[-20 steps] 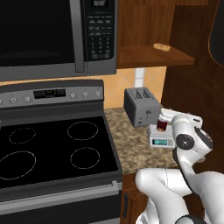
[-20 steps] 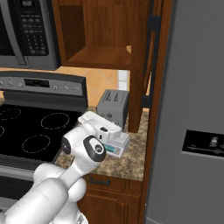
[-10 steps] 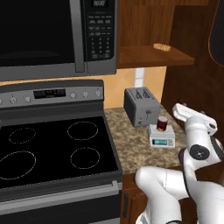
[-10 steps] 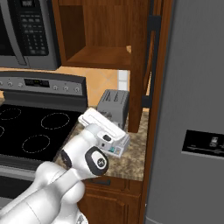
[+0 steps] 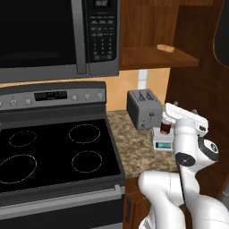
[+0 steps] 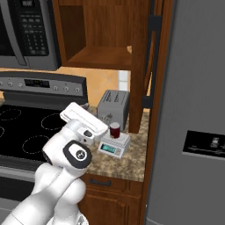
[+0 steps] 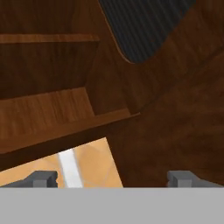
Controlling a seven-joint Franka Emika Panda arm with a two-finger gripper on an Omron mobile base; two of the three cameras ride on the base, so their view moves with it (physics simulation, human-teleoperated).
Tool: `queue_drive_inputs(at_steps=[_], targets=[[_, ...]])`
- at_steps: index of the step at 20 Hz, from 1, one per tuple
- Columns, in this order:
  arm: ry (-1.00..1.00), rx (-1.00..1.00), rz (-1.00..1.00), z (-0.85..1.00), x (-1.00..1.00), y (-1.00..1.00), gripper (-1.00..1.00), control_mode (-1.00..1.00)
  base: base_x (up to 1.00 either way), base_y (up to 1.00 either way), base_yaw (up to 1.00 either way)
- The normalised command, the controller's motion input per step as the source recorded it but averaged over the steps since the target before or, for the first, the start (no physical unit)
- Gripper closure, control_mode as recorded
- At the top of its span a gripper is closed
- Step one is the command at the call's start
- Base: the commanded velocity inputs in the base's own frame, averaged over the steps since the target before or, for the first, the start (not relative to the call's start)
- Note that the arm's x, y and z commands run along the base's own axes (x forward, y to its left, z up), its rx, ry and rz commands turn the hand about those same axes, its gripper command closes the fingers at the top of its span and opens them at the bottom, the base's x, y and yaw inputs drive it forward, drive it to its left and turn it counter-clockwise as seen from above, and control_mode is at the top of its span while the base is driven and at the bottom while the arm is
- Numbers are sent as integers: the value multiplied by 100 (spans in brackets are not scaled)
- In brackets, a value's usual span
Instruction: Pick the canned food and place it on the digital scale for weighing, and close the cabinet.
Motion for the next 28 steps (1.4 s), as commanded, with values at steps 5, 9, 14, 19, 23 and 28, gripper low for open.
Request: queue_drive_inputs(at_steps=[5, 9, 14, 19, 23, 28], targets=[[25, -28, 13, 100, -49, 83, -100, -100, 0, 0, 0], [13, -45, 0, 96, -31, 100, -100, -100, 0, 0, 0], [23, -25, -17, 97, -51, 100, -100, -100, 0, 0, 0], [27, -3, -12, 100, -87, 56, -100, -100, 0, 0, 0], [36, 11, -7, 100, -99, 9, -100, -100, 0, 0, 0], [38, 20, -5, 100, -100, 0, -100, -100, 0, 0, 0]])
